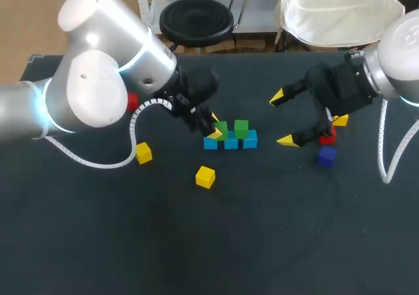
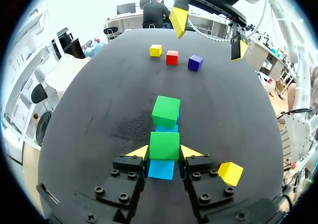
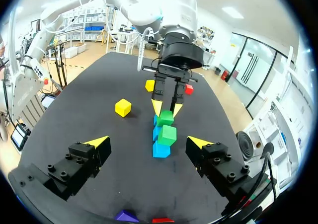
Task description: Place the blue cubes, place green cubes on the blue cubes, place the yellow cubes on the green cubes, then place the red cubes on the yellow cubes, and place purple cube on the red cubes.
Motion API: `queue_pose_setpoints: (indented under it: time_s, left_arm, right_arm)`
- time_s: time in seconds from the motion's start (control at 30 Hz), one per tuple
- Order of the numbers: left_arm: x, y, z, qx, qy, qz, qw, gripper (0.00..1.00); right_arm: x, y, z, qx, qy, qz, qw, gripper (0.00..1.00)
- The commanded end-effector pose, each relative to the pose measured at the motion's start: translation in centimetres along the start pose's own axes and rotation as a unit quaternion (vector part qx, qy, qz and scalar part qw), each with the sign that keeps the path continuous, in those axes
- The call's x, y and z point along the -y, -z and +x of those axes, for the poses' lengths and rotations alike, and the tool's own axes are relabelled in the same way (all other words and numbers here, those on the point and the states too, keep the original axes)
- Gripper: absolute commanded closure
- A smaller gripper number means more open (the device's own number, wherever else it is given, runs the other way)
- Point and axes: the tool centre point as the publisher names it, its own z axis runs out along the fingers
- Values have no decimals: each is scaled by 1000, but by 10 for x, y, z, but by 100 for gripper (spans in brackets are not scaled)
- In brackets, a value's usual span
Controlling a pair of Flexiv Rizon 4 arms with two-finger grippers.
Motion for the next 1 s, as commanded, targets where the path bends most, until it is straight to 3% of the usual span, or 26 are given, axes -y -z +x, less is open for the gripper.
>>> queue_pose_setpoints:
  time_s: [0.03,1.0]
  left_arm:
    - [-3,-1,0,-1,1,4,1000,100]
    - [-3,5,1,-6,5,-2,1000,100]
  right_arm:
    - [0,0,0,1,0,0,1000,0]
    - [0,0,0,1,0,0,1000,0]
